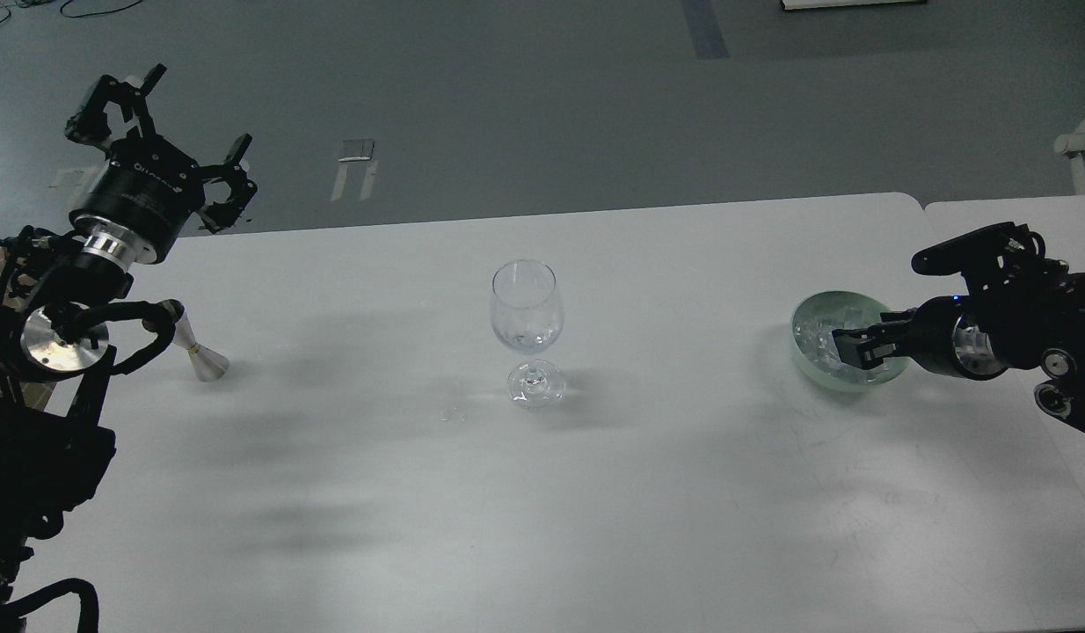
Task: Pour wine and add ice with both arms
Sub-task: 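Position the right gripper around an ice cube in the bowl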
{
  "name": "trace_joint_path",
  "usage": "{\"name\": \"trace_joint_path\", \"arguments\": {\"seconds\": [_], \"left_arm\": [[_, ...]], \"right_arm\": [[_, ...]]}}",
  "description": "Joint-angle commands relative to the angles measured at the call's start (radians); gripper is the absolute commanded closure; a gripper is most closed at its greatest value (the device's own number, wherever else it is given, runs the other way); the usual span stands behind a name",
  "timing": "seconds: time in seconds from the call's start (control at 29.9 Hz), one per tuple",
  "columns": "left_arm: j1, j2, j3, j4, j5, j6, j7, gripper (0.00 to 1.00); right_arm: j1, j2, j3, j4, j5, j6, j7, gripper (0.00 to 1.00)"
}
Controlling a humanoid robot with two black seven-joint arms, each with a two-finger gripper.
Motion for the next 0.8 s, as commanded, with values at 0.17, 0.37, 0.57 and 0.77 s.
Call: {"name": "trace_joint_path", "arguments": {"seconds": [0.17, 0.37, 0.57, 0.77], "left_arm": [[0.0, 0.0, -0.003, 0.0, 0.0, -0.003, -0.001, 0.02], [0.0, 0.0, -0.003, 0.0, 0.0, -0.003, -0.001, 0.02], [0.009, 0.0, -0.008, 0.002, 0.0, -0.006, -0.001, 0.02], [0.011, 0.0, -0.009, 0.006, 0.0, -0.008, -0.001, 0.02]], "right_arm": [[-0.006, 0.003, -0.003, 0.0, -0.006, 0.0, -0.031, 0.5], [-0.021, 0.003, -0.003, 0.0, -0.006, 0.0, -0.033, 0.49], [-0.028, 0.003, -0.003, -0.001, -0.006, 0.0, -0.033, 0.5], [-0.028, 0.003, -0.003, -0.001, -0.006, 0.0, -0.051, 0.59]]}}
